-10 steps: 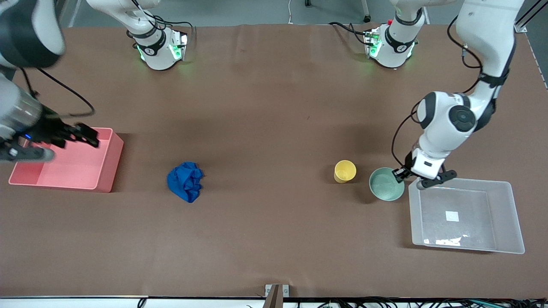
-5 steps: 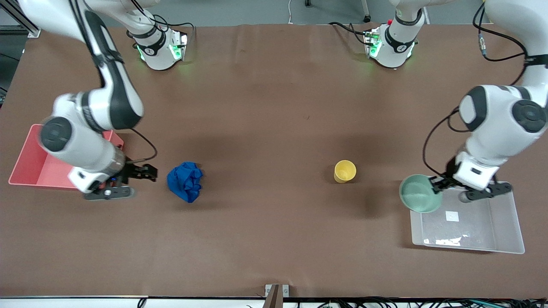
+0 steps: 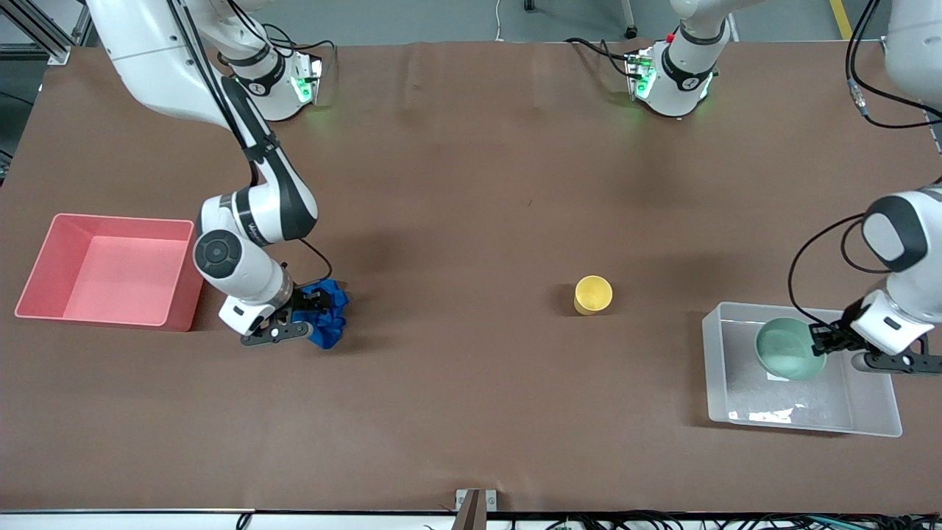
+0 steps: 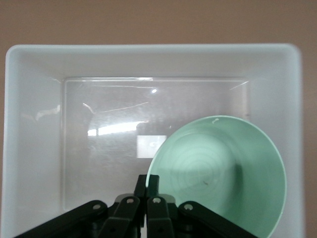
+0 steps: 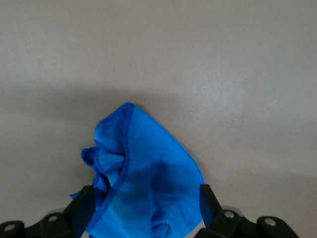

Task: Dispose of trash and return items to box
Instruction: 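Drop the blue cloth into the pink bin while the left gripper reaches the yellow cup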

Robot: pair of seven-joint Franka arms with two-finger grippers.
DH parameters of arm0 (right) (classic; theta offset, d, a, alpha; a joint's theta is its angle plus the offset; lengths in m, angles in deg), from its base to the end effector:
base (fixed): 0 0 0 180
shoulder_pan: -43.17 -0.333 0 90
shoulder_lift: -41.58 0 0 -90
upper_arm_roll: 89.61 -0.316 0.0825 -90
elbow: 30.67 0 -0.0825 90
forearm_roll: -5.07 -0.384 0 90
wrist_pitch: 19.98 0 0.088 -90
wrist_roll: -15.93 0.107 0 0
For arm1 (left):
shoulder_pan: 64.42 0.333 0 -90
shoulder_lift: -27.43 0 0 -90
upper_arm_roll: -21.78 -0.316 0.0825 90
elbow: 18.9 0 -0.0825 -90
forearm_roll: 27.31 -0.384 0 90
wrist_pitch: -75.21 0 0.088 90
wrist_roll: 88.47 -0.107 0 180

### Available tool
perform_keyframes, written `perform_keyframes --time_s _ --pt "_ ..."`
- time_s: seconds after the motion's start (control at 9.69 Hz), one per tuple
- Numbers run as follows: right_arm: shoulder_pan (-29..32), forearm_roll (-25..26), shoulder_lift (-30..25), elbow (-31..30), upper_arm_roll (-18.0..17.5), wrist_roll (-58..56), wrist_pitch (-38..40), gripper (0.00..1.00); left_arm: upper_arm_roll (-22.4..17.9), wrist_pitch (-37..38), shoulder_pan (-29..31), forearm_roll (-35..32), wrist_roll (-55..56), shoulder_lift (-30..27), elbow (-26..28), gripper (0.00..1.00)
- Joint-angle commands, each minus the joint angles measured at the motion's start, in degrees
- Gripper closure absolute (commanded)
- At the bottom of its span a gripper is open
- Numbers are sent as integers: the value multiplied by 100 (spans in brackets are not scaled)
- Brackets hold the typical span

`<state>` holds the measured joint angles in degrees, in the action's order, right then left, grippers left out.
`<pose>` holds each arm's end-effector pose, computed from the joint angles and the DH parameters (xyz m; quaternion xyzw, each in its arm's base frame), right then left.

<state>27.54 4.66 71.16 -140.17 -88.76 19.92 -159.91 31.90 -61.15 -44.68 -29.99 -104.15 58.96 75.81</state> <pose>0.6102 0.1614 0.2253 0.9957 0.0923 0.0076 0.0001 0.6868 0.1333 0.3138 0.9940 -0.0510 0.0963 0.0061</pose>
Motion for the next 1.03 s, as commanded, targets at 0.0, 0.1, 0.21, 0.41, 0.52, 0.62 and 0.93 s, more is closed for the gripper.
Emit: perform_keyframes --time_s 0.0,0.1,0.21,0.41,0.52,0.62,0.93 --pt "-53 6 -14 -159 21 59 -131 11 34 13 -14 21 -145 546 -321 100" --pt "-115 6 47 -168 21 59 -114 21 43 -22 3 73 -137 687 -321 100" --pt "-124 -3 82 -177 21 59 -105 36 43 -31 3 91 -84 810 -321 100" --pt "-124 6 109 -186 21 59 -44 87 43 -31 -23 91 -75 951 -321 99" --pt "-124 -3 100 -186 21 59 -26 96 43 -31 -23 91 -75 1047 -330 99" --pt "-124 -3 92 -186 21 59 -26 98 52 -31 -32 100 -75 1109 -382 96" --pt "216 6 -433 -168 64 41 604 98 78 -31 -50 92 -66 1084 -400 55"
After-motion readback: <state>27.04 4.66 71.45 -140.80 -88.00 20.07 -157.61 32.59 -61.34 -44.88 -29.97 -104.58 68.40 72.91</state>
